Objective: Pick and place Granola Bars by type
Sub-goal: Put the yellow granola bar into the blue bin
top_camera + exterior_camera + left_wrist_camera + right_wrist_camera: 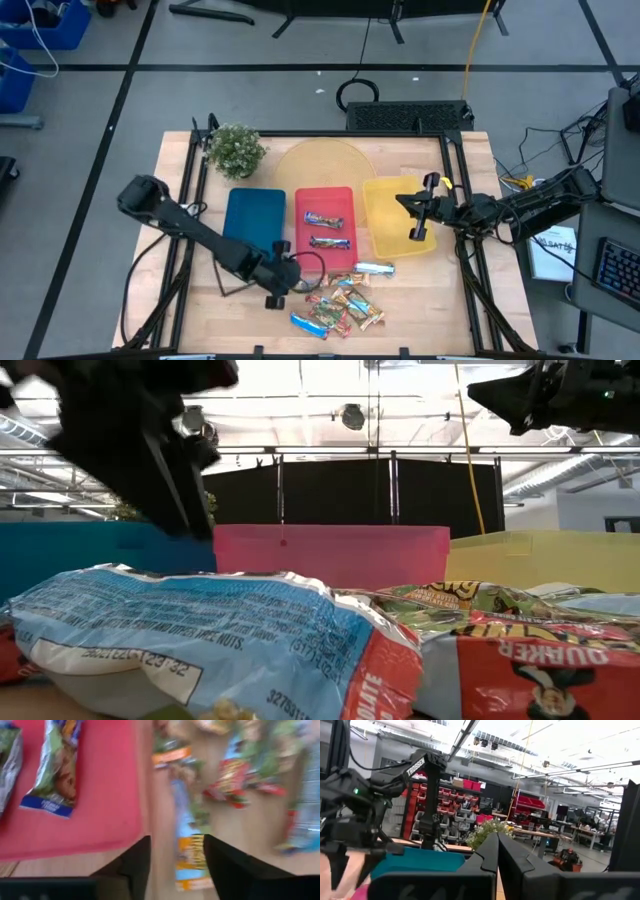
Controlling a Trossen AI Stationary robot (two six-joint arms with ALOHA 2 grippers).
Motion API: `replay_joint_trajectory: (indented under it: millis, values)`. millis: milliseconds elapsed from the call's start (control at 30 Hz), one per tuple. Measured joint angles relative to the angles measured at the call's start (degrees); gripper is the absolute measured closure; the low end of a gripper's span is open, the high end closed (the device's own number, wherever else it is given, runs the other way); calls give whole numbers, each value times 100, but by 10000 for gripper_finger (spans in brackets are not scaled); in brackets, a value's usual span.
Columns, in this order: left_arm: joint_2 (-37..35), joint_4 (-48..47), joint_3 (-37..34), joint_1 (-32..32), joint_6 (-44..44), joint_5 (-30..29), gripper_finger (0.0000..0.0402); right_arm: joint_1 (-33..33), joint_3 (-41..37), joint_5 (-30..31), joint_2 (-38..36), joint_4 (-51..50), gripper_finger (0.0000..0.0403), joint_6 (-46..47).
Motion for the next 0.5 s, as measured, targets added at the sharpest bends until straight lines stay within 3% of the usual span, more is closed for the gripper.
replay_joint_trajectory:
  millis: [233,500]
  values:
    - [469,62,0,-7,330,109,138,0,0,0,0,-6,403,-70]
    - [615,304,2,-7,-90,254,130,0,0,2,0,-49,403,-76]
